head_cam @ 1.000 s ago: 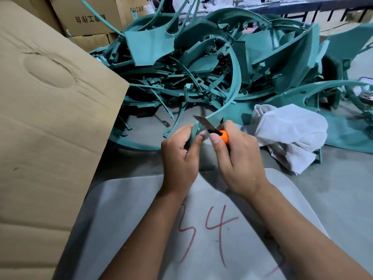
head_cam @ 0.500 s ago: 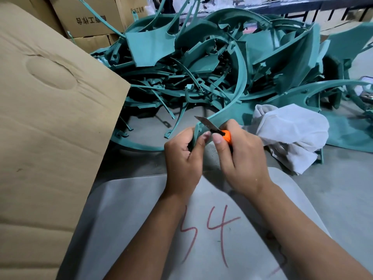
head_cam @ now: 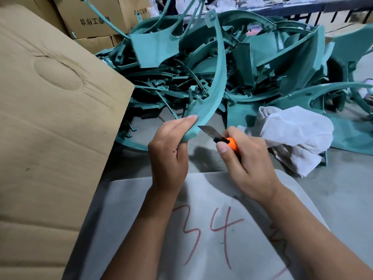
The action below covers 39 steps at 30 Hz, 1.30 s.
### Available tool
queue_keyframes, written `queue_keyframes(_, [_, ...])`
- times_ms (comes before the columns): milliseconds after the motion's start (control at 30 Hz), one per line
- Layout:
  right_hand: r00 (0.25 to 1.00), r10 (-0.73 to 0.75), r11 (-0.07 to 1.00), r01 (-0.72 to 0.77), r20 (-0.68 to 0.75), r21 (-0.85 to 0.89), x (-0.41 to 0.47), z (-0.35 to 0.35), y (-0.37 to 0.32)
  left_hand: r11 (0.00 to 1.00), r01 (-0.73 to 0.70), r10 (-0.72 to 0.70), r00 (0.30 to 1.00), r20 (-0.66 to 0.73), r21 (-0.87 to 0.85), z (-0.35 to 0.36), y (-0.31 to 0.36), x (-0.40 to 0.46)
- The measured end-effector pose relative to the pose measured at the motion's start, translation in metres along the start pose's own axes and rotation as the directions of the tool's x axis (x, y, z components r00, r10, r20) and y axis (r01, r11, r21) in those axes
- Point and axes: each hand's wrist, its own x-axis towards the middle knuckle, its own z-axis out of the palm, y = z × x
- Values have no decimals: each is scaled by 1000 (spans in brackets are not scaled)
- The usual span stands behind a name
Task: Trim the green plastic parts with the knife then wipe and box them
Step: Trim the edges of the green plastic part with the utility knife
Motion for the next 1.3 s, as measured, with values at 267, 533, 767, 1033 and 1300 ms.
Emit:
queue_keyframes(267, [963,210,967,-230,-169,-109,2,-12,24,999,-42,42,999,28,-11,1,3,0])
queue_keyframes(533, [998,38,998,-40,-49,-53,1,-7,16,996,-13,20,996,83,-83,3,2,0])
queue_keyframes(767, [942,231,936,-283,-242,-208,5,-29,44,989,-30,49,990,129,-146,6,8,-1])
queue_keyframes(1033, [903,243,943,-306,-355,-131,4,-35,45,992,44,-26,989,145,-120,6,10,-1])
queue_keyframes(1300, [981,107,982,-130,-161,-140,7,-20,30,930,240,-202,967,158,-280,5,3,-2])
